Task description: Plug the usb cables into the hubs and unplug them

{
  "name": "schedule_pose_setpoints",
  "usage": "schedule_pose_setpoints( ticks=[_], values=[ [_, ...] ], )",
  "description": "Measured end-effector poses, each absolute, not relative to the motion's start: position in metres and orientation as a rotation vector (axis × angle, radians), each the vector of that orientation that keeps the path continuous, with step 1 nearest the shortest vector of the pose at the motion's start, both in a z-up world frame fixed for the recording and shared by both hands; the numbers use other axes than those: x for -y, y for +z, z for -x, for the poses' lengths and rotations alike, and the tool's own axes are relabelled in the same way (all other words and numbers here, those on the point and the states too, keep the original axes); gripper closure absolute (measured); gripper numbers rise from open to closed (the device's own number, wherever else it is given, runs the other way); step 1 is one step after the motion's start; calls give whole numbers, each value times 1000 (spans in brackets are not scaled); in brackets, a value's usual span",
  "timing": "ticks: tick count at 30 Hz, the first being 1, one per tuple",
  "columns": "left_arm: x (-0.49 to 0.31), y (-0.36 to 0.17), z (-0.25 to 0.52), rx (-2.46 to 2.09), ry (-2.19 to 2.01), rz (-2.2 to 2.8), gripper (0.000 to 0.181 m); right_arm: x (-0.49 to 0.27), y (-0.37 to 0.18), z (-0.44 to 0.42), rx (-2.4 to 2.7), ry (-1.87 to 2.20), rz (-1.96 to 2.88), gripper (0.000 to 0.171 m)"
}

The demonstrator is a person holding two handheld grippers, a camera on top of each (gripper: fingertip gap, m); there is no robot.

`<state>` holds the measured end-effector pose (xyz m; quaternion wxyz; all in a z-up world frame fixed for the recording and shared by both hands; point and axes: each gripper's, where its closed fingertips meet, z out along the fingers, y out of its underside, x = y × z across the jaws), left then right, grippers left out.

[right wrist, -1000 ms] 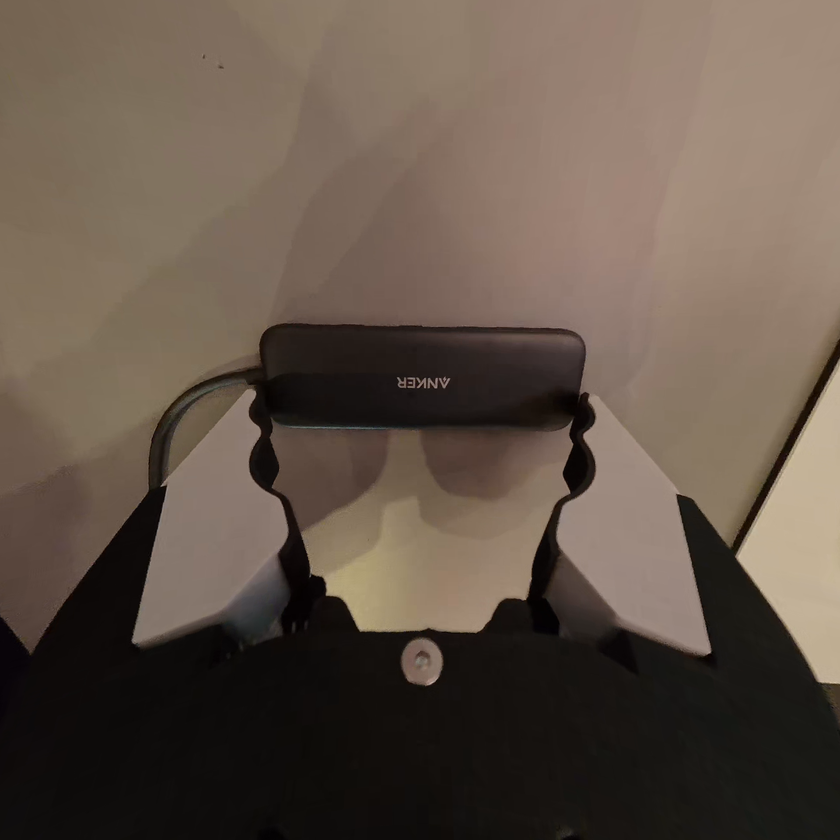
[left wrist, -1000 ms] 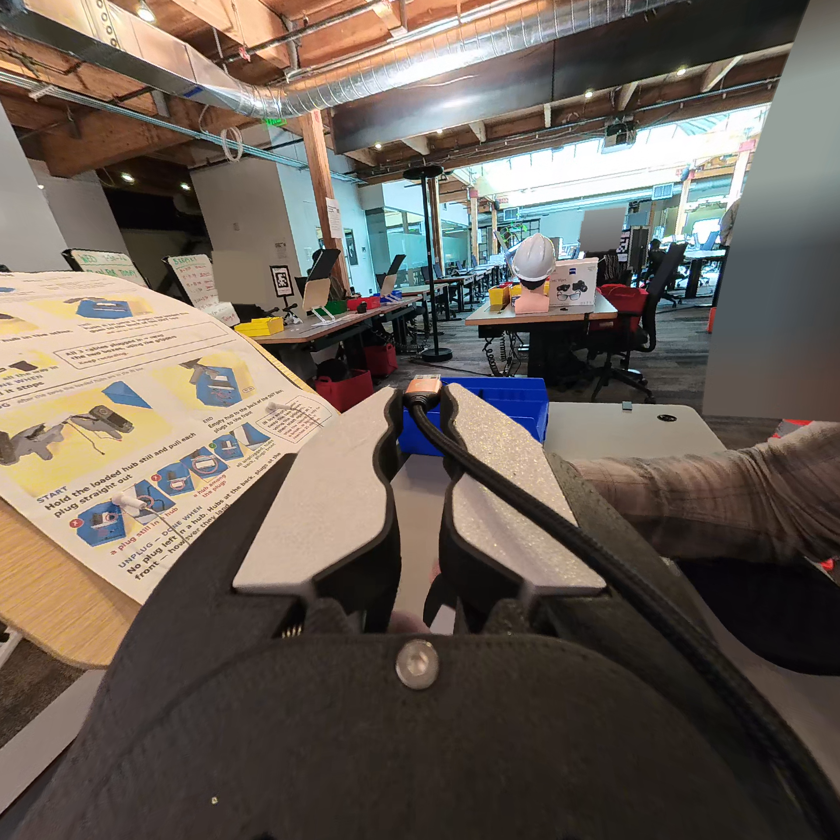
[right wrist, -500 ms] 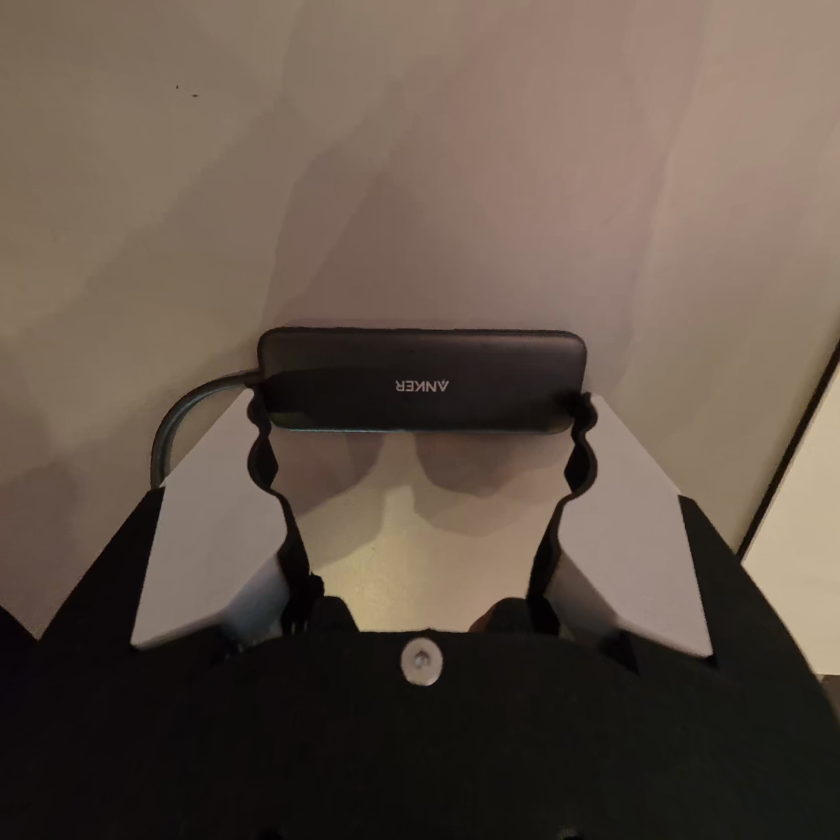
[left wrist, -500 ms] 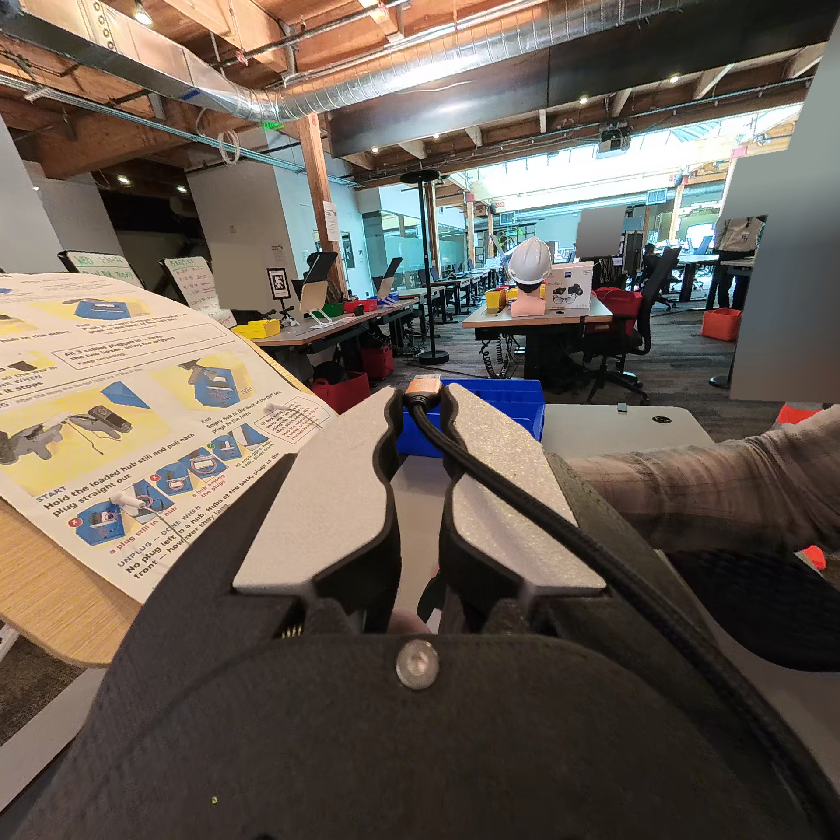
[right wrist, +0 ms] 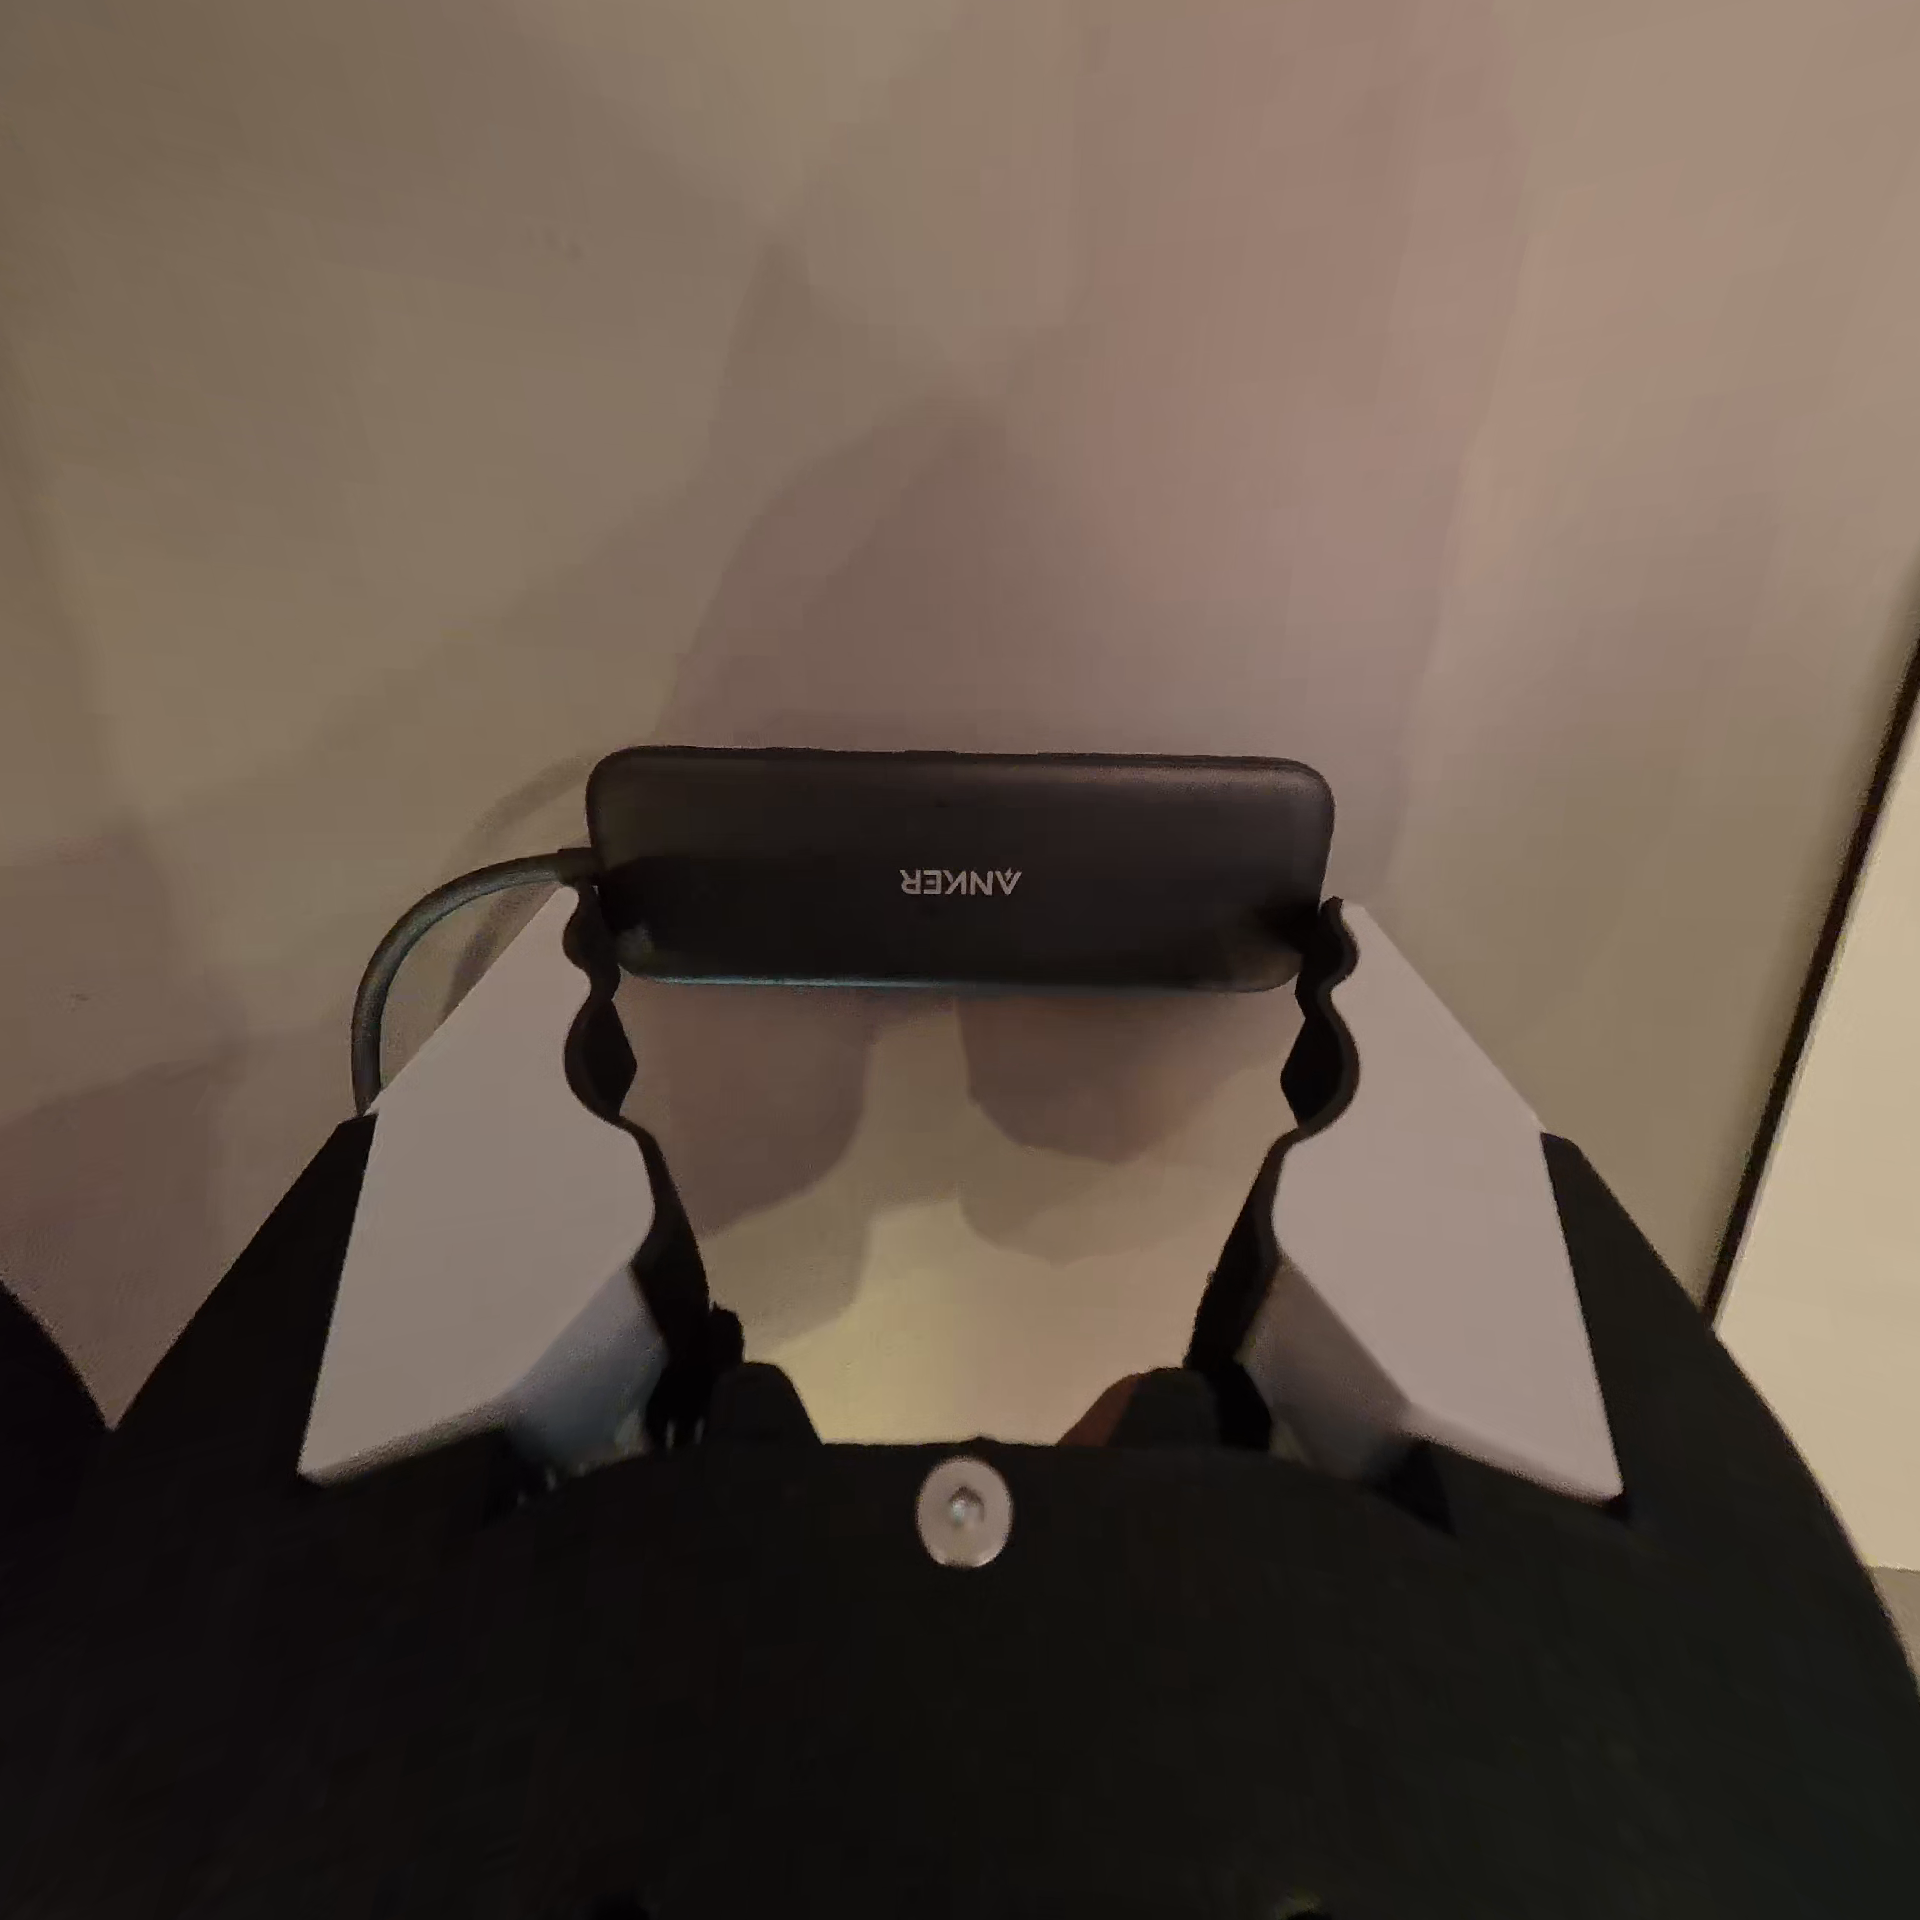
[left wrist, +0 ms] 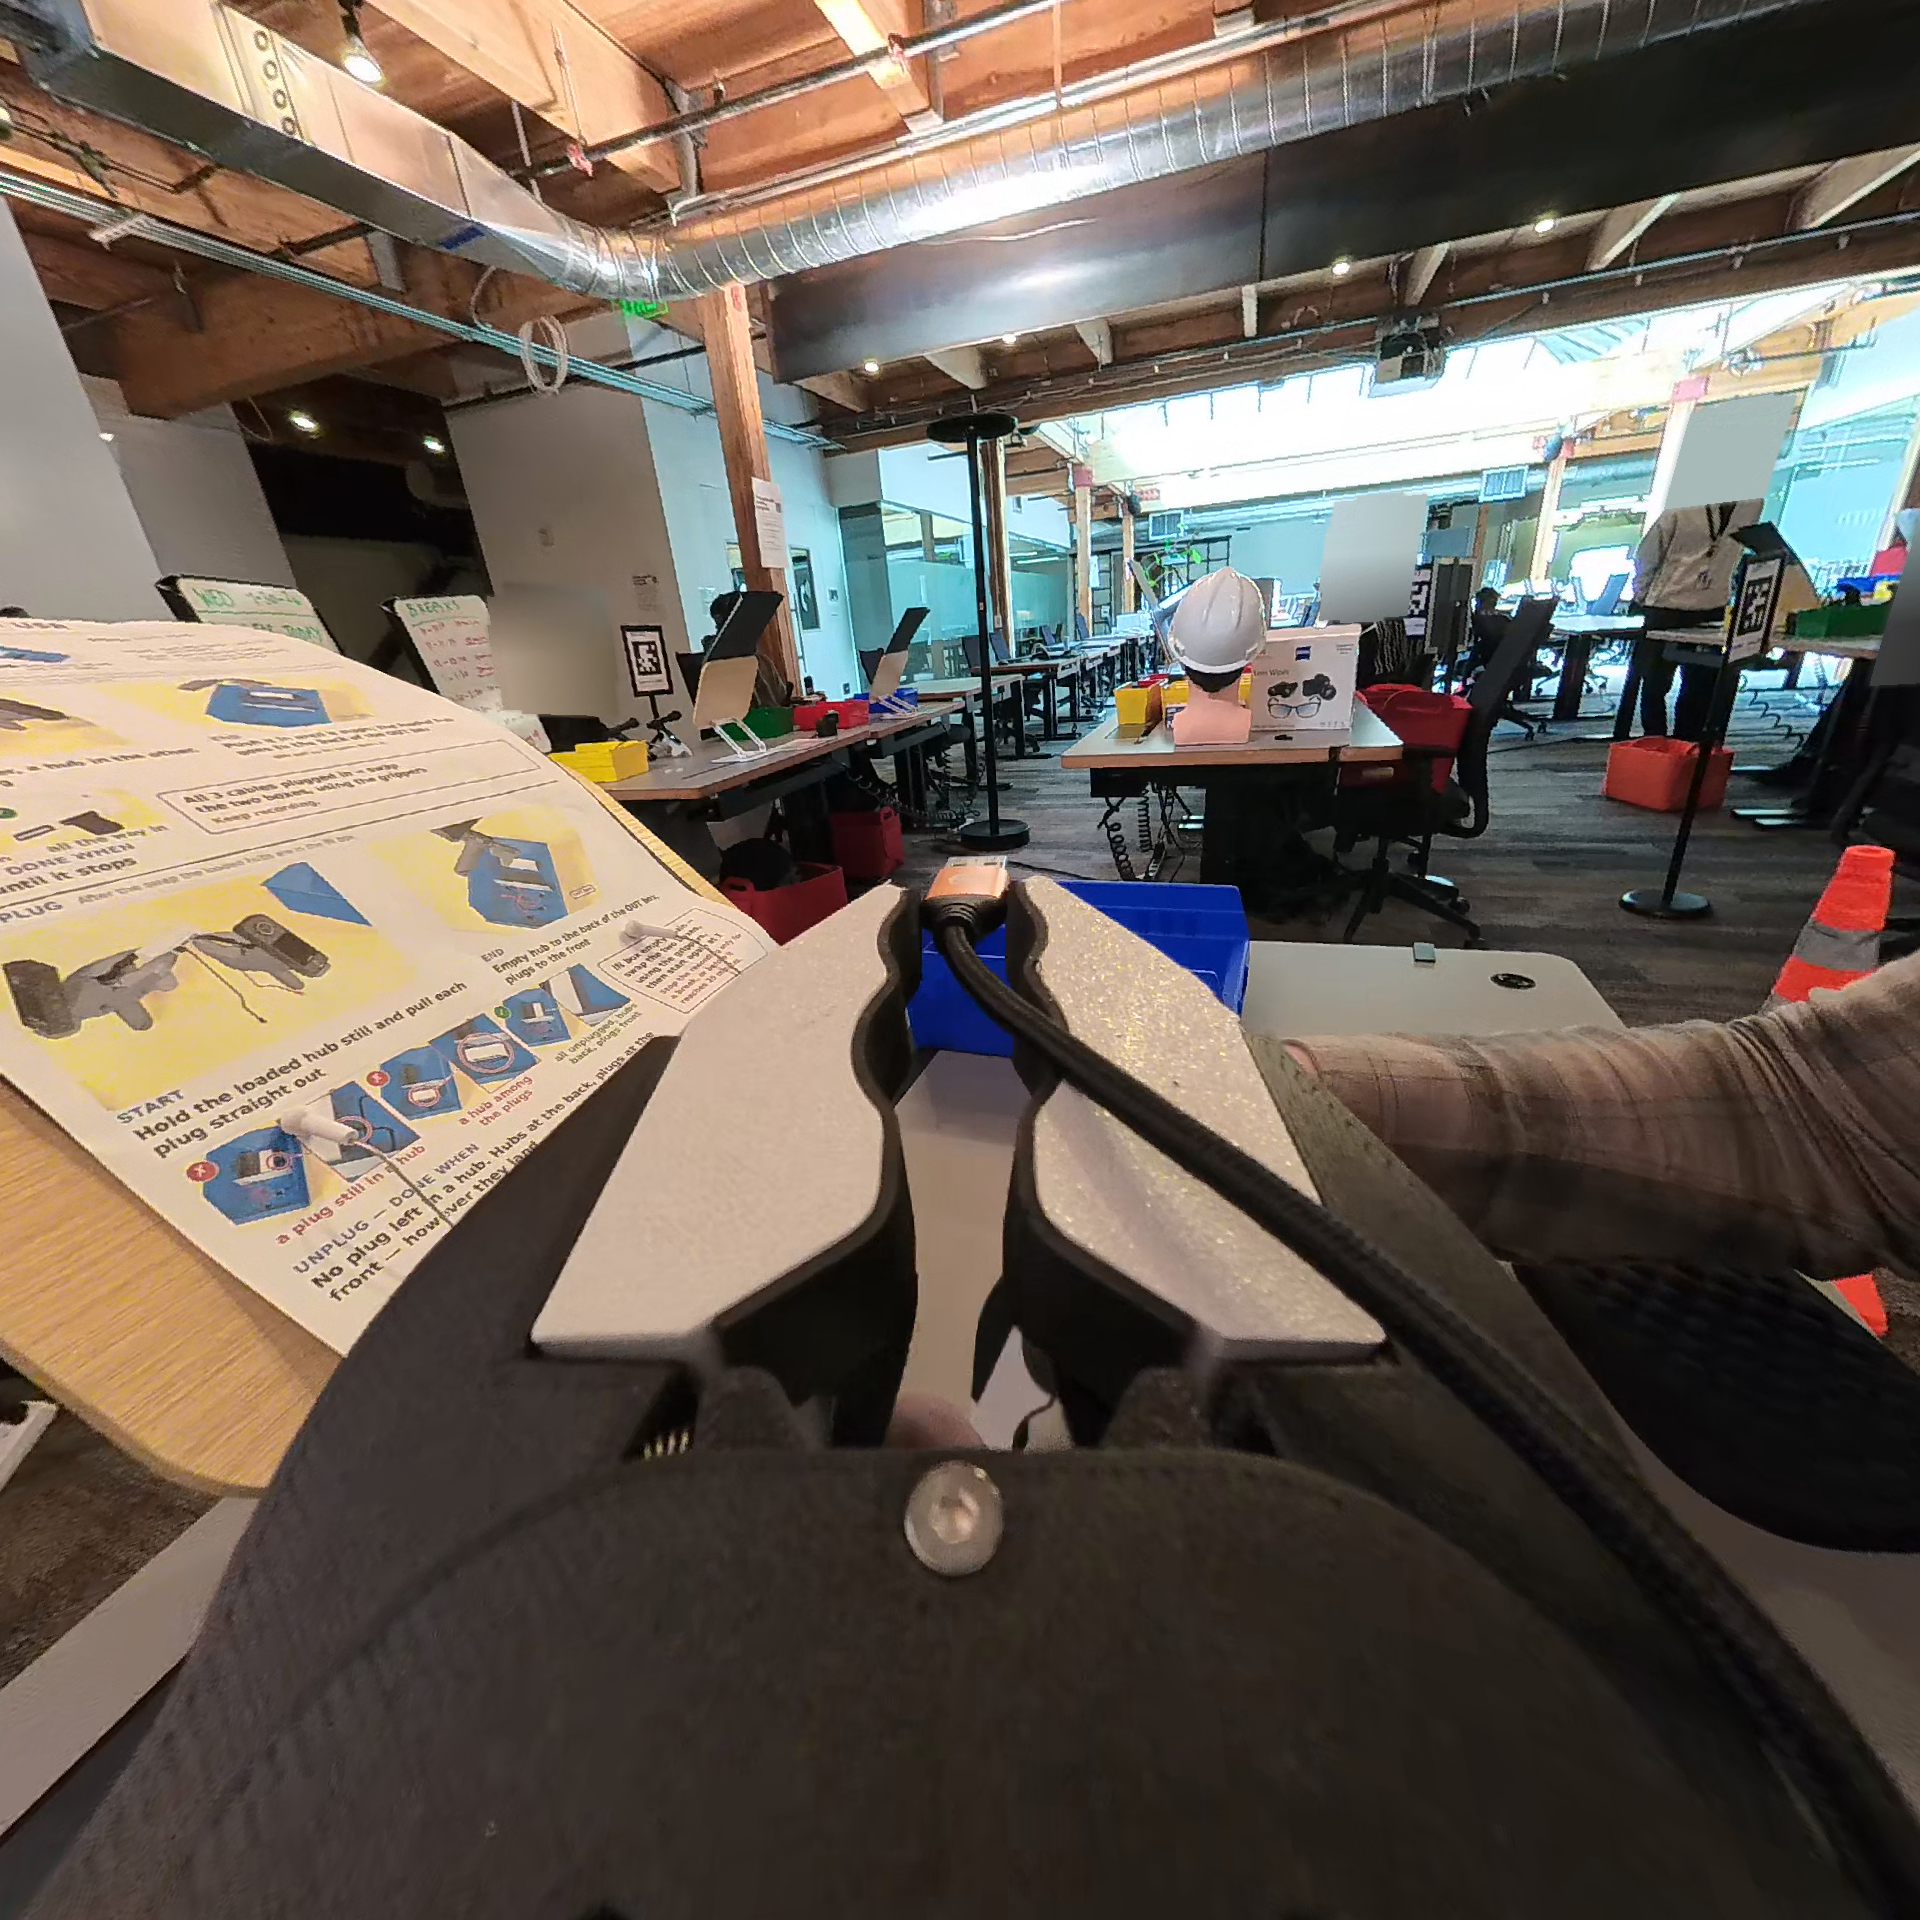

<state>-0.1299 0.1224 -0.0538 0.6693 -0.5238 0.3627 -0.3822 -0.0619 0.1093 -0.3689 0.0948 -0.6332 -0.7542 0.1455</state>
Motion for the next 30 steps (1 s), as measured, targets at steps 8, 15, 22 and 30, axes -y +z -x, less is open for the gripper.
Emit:
schedule_pose_setpoints(
  ticks=[8, 15, 22, 30],
  values=[
    [-127, -62, 122, -841, -844, 1215, 167, -120, -312, 44, 2062, 622, 1795, 43],
    [-136, -73, 104, -864, -834, 1263, 166, -133, -253, 7, 2003, 674, 1710, 42],
    [-142, -85, 69, -895, -863, 1314, 166, -140, -197, -22, 1984, 681, 1636, 43],
    [-138, -93, 28, -945, -868, 1327, 166, -140, -164, -47, 2081, 610, 1644, 43]
  ],
)
